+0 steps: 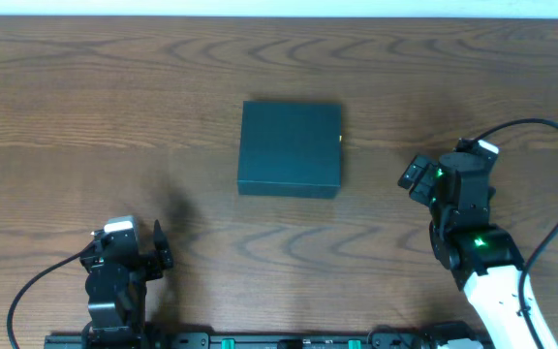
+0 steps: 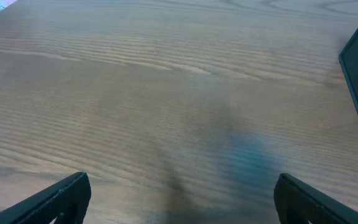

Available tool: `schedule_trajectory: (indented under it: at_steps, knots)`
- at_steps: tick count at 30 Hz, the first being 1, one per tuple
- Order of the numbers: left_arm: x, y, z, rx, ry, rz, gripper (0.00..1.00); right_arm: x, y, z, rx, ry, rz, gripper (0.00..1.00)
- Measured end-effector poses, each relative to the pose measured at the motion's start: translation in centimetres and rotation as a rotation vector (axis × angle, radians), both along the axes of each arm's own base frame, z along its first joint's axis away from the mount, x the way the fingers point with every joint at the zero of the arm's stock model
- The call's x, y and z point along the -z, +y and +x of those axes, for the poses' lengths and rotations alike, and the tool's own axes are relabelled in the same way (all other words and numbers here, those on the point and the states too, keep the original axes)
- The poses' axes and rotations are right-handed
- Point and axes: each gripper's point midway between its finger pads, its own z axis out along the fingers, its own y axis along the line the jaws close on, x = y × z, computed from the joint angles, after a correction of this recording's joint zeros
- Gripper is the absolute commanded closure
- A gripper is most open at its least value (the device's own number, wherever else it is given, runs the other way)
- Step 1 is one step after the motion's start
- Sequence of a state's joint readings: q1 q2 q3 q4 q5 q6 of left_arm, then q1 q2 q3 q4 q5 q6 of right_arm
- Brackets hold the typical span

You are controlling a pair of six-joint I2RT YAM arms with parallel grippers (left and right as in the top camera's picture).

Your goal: Pack container

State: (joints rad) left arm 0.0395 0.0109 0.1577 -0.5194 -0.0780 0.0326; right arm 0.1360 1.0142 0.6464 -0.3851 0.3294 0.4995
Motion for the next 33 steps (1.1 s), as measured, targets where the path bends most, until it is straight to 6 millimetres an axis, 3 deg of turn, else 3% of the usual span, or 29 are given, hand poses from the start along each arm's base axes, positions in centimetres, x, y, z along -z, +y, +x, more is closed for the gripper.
schedule_trajectory:
  at_steps: [4,11,14,17,20,25,30,33]
  knots:
    - [0.0,0.0,0.0,0.000,0.000,0.000,0.05,-0.6,0.0,-0.4,0.000,-0.015,0.002,0.01]
    - [0.0,0.0,0.0,-0.001,-0.001,-0.002,0.05,-7.1,-0.6,-3.5,-0.009,-0.231,0.004,0.01]
    - [0.0,0.0,0.0,-0.001,-0.001,-0.002,0.05,-8.4,-0.9,-5.0,-0.014,-0.314,-0.001,0.01]
    - [0.0,0.0,0.0,-0.001,-0.001,-0.003,0.05,-6.8,-1.0,-6.4,-0.025,-0.339,-0.002,0.01]
    - [0.0,0.0,0.0,-0.001,-0.001,-0.003,0.05,-3.9,-0.5,-7.3,-0.055,-0.349,0.014,0.01]
    - [0.0,0.0,0.0,-0.001,-0.001,-0.003,0.05,0.2,1.1,-7.8,-0.142,-0.365,0.065,0.01]
    - [0.0,0.0,0.0,-0.001,-0.001,-0.003,0.05,2.5,2.0,-8.0,-0.191,-0.361,0.096,0.01]
    - [0.0,0.0,0.0,-0.001,-0.001,-0.003,0.05,1.9,2.3,-7.9,-0.208,-0.394,0.102,0.01]
